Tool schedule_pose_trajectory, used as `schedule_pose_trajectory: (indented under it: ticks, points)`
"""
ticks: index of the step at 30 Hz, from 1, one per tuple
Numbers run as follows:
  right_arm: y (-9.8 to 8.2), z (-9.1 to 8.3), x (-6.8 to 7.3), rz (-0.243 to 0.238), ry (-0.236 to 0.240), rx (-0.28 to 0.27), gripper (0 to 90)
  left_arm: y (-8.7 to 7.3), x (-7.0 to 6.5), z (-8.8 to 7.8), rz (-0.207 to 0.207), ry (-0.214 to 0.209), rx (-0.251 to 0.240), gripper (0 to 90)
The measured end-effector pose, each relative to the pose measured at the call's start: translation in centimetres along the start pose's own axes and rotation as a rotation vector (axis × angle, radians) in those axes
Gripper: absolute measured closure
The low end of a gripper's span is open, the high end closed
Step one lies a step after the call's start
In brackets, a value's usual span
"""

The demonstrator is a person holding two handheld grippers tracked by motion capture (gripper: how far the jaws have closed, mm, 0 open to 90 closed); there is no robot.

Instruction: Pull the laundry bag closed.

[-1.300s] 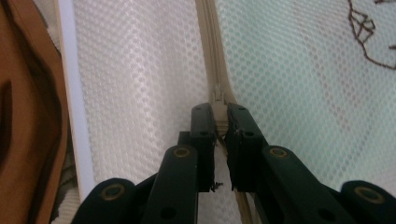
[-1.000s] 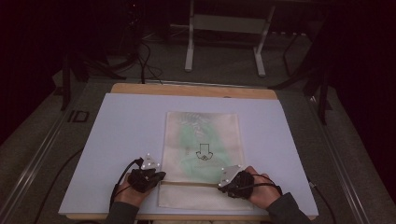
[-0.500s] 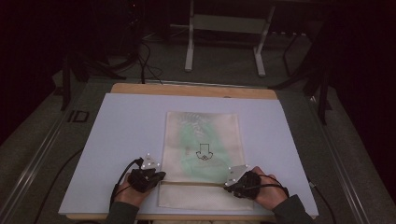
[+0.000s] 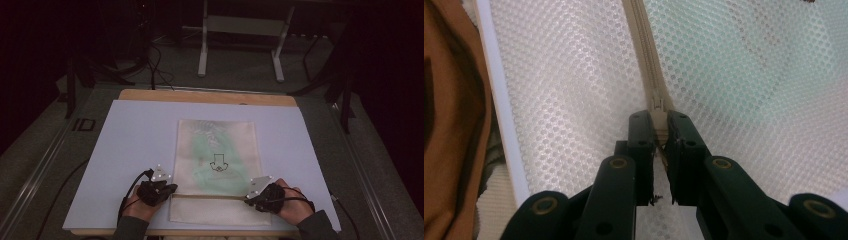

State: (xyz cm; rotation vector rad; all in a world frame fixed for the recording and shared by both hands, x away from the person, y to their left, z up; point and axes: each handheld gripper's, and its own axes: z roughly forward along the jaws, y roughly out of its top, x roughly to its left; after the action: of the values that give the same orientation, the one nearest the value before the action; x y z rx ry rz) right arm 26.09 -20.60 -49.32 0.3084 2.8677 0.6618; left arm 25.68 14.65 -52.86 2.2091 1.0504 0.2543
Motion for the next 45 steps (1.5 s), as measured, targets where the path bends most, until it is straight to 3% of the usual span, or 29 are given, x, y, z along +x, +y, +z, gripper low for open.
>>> schedule_pose_trajectory:
  ticks: [45]
  points:
    - [-4.5, -2.1, -1.6, 0.108, 0.017, 0.013, 82.6, 0.0, 0.0, 0.0, 0.009, 0.004, 0.0, 89.6]
